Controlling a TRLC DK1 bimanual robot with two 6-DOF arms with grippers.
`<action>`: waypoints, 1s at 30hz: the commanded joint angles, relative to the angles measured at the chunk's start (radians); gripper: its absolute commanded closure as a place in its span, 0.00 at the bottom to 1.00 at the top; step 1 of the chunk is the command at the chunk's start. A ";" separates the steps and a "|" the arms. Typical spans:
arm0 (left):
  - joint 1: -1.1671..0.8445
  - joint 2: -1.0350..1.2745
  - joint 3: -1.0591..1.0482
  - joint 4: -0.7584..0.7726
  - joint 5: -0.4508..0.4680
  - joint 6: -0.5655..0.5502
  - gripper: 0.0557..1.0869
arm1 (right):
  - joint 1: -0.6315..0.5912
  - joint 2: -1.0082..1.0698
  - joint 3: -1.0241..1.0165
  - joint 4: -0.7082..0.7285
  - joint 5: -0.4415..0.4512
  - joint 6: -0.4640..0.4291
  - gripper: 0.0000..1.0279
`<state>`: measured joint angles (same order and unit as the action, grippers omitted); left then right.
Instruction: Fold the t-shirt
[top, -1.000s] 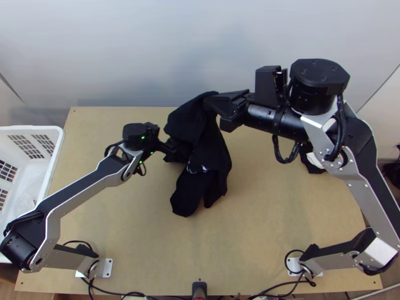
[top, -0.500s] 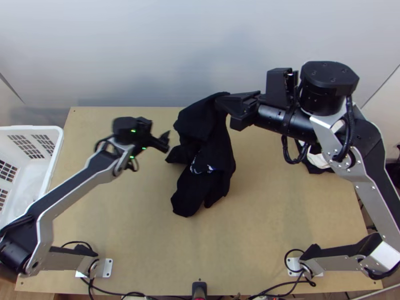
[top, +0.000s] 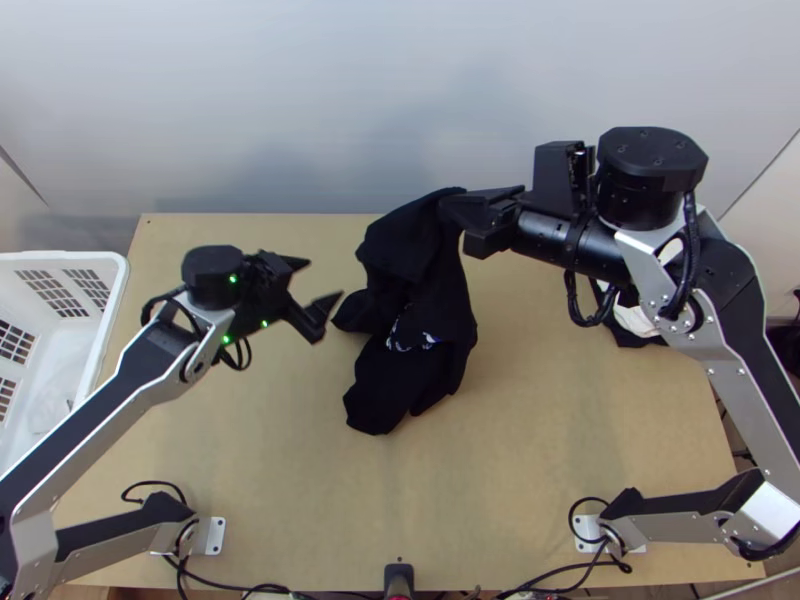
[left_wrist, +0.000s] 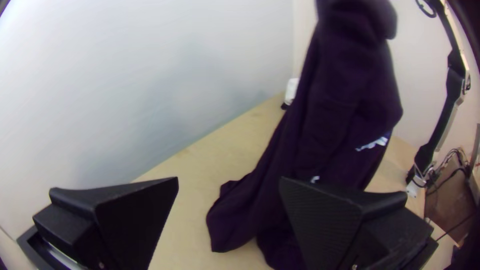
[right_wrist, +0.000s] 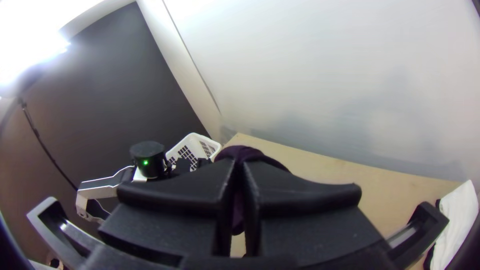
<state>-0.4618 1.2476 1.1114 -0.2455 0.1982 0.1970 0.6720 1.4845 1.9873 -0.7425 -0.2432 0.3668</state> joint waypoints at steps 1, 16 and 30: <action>-0.138 -0.047 0.015 -0.089 0.050 -0.047 0.05 | -0.035 -0.016 -0.019 0.005 0.001 0.000 0.97; -0.159 0.073 0.042 0.206 0.047 -0.243 0.05 | -0.034 -0.040 -0.039 0.000 0.001 -0.005 0.97; -0.202 0.102 0.102 0.133 0.191 -0.398 0.79 | -0.043 -0.066 -0.073 -0.001 0.002 -0.016 0.97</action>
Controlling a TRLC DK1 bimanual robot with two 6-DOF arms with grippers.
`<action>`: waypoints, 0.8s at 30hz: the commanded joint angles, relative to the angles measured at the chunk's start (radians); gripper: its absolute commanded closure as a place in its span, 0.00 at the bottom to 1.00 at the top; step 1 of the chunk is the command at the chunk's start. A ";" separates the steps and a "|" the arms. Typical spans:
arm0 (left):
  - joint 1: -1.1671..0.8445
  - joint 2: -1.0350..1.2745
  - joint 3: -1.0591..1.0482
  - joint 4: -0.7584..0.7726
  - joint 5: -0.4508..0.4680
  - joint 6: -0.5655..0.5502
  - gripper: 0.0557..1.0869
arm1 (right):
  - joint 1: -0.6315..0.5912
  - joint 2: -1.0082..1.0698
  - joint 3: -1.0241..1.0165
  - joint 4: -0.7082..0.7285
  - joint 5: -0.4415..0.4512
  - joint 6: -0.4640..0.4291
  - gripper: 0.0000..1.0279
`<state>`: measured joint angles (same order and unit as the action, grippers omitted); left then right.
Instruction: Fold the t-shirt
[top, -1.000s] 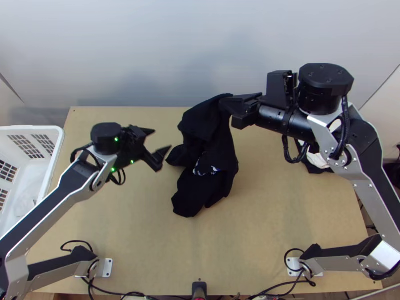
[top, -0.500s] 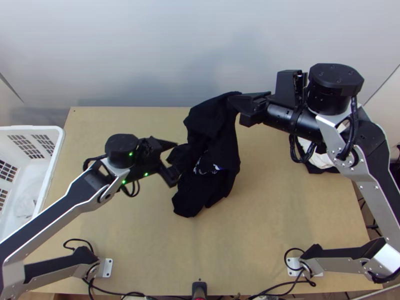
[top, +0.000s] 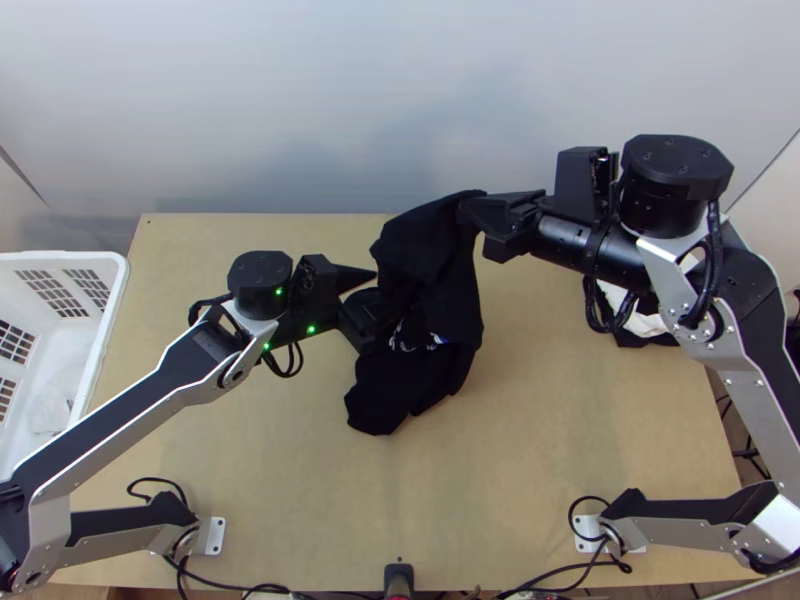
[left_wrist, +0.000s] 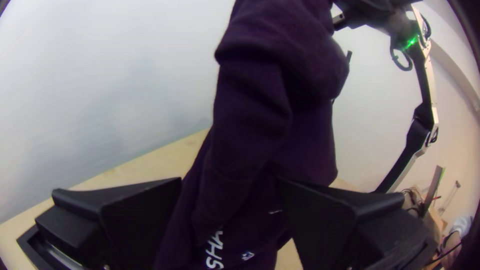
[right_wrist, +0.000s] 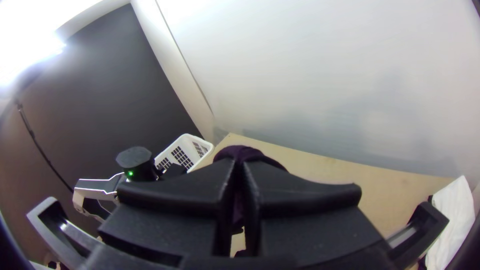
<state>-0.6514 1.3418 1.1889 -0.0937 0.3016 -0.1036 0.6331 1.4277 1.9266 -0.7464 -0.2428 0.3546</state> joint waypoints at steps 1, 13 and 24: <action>-0.008 0.011 0.018 0.003 0.114 -0.116 0.96 | -0.004 -0.009 -0.012 0.002 0.002 -0.003 0.97; 0.073 0.056 0.020 0.081 0.154 -0.321 0.96 | -0.015 -0.016 -0.018 0.005 0.002 -0.003 0.97; 0.272 0.007 0.242 -0.115 0.159 -0.285 0.96 | -0.024 -0.047 -0.017 0.007 0.002 0.000 0.97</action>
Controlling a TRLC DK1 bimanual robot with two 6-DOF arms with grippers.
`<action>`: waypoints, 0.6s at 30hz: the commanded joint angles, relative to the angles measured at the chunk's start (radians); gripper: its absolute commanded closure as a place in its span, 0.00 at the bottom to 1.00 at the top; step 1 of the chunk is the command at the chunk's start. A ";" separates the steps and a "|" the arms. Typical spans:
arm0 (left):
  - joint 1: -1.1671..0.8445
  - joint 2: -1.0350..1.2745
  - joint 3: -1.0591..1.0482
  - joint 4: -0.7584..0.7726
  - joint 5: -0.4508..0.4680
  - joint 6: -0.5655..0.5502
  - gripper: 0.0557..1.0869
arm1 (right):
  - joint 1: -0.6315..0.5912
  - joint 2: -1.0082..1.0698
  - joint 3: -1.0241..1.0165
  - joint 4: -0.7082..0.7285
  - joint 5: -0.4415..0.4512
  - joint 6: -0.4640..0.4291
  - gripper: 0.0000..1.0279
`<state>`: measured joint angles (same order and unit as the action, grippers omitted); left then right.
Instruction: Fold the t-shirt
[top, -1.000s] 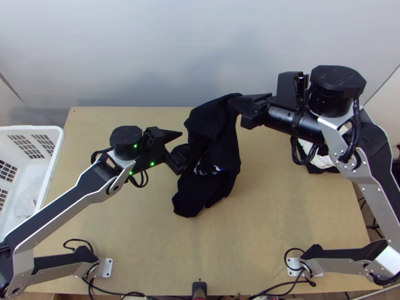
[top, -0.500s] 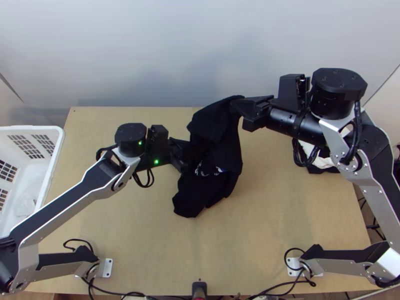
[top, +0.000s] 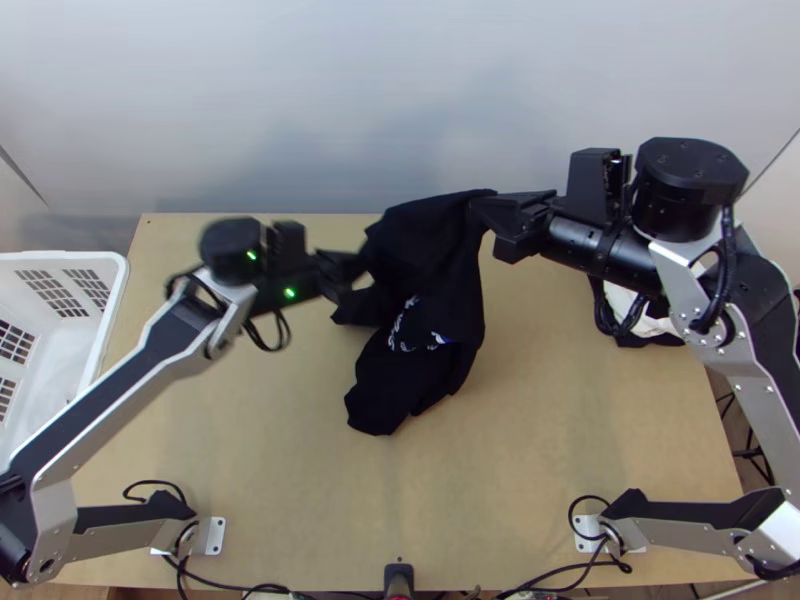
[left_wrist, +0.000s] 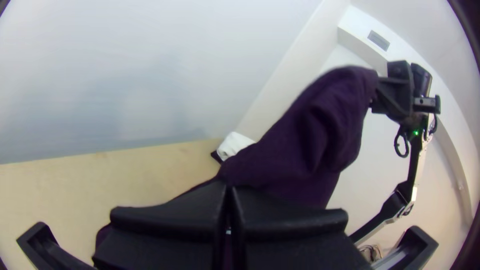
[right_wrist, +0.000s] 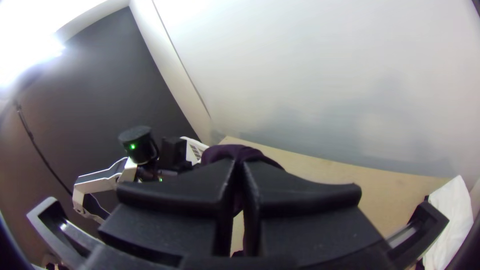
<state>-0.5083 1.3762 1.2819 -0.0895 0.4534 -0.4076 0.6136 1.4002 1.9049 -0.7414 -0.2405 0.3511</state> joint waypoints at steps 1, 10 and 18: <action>0.165 -0.031 0.189 -0.141 0.010 0.020 0.96 | -0.005 -0.024 0.008 0.002 -0.002 0.008 0.97; 0.329 0.052 0.701 -0.355 0.036 0.027 0.96 | 0.000 -0.040 0.175 0.007 -0.003 0.055 0.97; 0.324 0.095 1.037 -0.297 -0.035 0.018 0.96 | 0.015 -0.040 0.296 0.017 -0.069 0.132 0.97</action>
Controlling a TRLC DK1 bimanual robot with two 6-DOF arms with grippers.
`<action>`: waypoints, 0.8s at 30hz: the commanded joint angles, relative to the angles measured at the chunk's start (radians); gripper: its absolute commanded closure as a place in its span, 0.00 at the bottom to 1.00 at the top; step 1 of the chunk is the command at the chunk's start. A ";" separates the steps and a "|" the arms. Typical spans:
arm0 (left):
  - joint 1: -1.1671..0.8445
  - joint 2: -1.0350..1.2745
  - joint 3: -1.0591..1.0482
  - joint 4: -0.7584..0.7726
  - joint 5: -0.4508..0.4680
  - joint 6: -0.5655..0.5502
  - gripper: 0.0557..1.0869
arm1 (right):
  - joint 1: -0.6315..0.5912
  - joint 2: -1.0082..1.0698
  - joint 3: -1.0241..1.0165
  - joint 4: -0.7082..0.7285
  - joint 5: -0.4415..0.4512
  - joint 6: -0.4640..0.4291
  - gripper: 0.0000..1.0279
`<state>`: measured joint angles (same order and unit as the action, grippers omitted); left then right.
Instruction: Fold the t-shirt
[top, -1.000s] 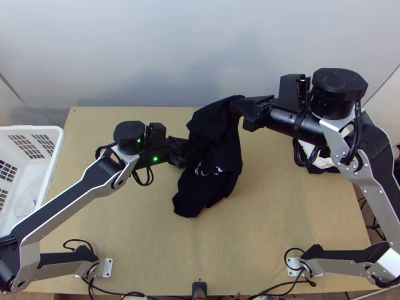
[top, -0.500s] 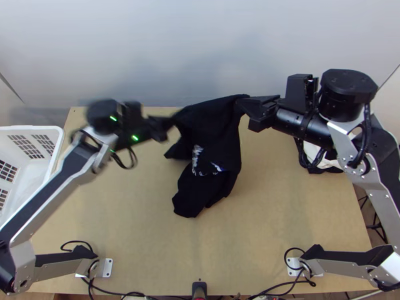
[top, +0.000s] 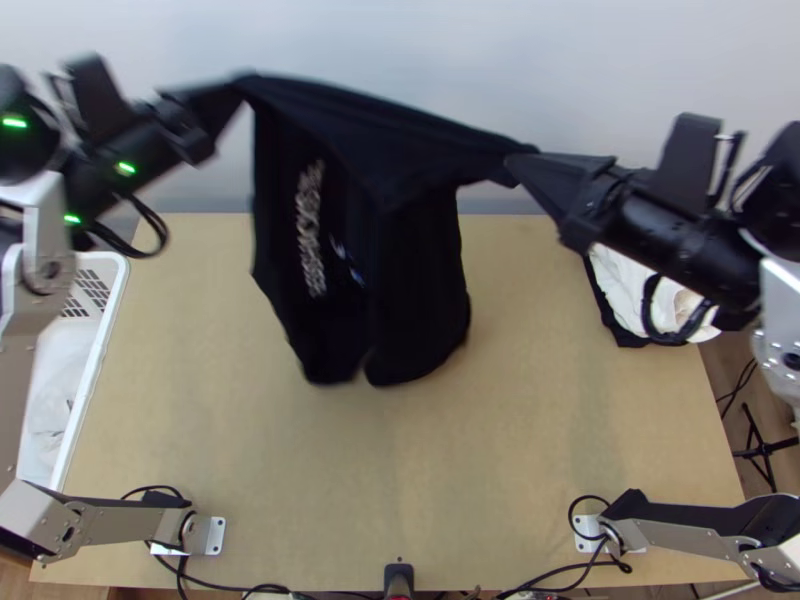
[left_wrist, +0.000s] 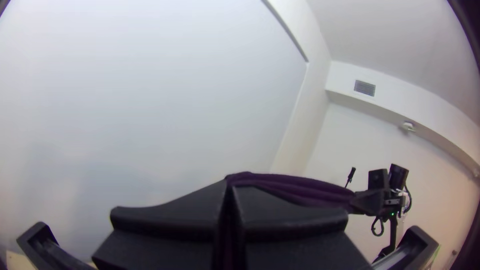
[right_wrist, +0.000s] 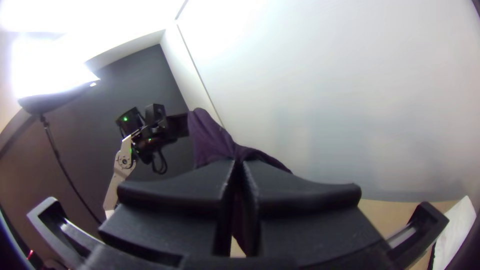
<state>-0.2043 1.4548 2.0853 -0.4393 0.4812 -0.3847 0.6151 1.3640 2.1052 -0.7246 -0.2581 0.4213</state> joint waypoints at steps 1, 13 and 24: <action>0.011 0.009 0.237 0.080 -0.067 -0.003 0.96 | 0.020 -0.003 0.105 0.001 -0.061 0.082 0.97; -0.164 0.047 0.116 0.271 -0.360 0.044 0.96 | -0.210 -0.008 0.003 0.132 -0.087 0.278 0.97; -0.207 0.406 0.078 0.386 -0.429 0.115 0.85 | -0.529 -0.072 -0.419 0.349 -0.142 0.234 0.97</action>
<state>-0.3756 1.6573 2.2002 -0.0864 0.0921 -0.3206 0.2623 1.3148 1.9068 -0.4862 -0.3725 0.6834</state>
